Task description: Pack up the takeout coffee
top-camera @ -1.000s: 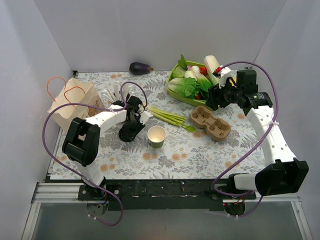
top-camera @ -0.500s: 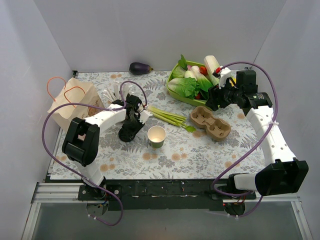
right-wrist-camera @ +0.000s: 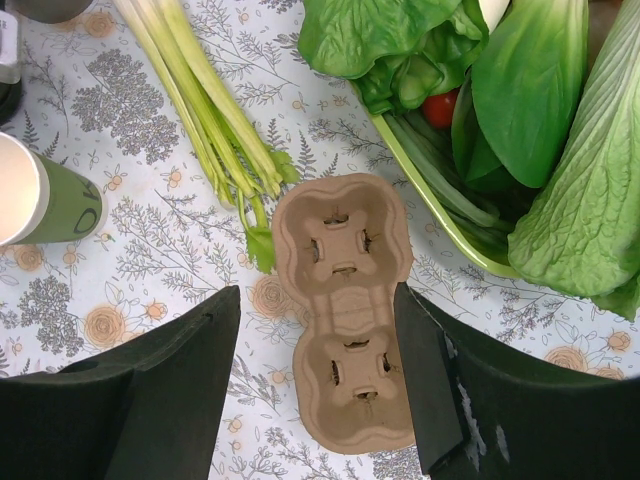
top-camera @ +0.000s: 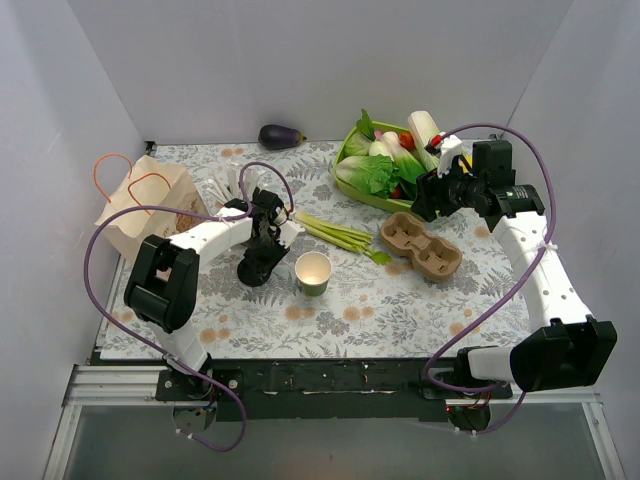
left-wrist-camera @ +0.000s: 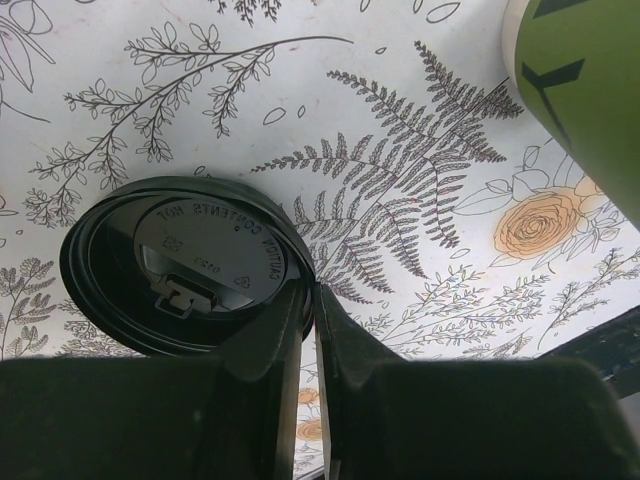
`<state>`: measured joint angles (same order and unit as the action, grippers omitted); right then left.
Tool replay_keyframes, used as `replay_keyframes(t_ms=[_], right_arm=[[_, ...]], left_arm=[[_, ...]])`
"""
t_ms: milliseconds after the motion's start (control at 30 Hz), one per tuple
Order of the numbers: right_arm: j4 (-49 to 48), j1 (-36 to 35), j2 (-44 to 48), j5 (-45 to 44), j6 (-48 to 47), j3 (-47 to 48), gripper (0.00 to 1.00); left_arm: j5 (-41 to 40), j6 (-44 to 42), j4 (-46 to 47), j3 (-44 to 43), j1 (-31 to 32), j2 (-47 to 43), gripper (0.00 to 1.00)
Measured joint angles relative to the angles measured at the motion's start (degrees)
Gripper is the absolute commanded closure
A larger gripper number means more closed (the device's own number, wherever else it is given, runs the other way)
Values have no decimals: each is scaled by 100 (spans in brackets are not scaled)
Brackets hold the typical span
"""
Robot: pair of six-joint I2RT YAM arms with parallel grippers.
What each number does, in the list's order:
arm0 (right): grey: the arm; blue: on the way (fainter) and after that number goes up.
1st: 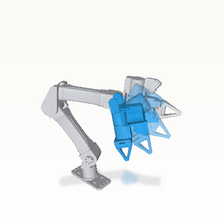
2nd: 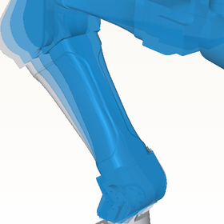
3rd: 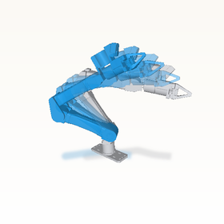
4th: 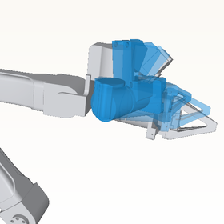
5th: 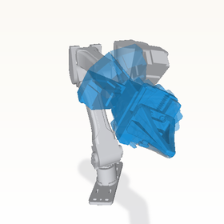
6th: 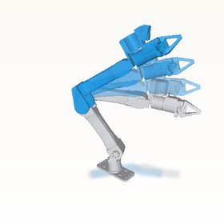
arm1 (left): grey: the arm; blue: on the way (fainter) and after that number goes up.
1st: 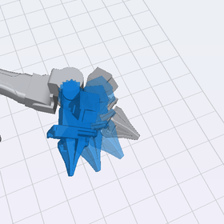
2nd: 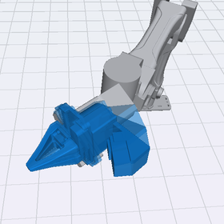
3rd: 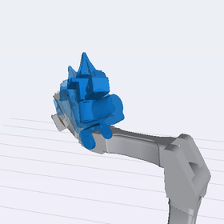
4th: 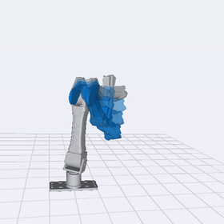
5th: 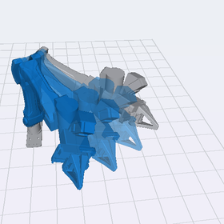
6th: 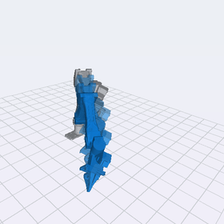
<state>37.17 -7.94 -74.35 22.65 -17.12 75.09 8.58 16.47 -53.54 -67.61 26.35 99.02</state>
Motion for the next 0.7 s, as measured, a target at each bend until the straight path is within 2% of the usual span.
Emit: replay_keyframes(t_ms=[400, 533, 700], right_arm=[[-9, 0, -4, 2, 0, -96, 29], [-9, 0, -4, 2, 0, -96, 29], [-7, 0, -11, 2, 0, -96, 29]], left_arm=[[188, 142, -61, -116, 0, 7, 91], [251, 181, -72, -127, 0, 22, 86], [337, 238, -101, -151, 0, 129, 87]])
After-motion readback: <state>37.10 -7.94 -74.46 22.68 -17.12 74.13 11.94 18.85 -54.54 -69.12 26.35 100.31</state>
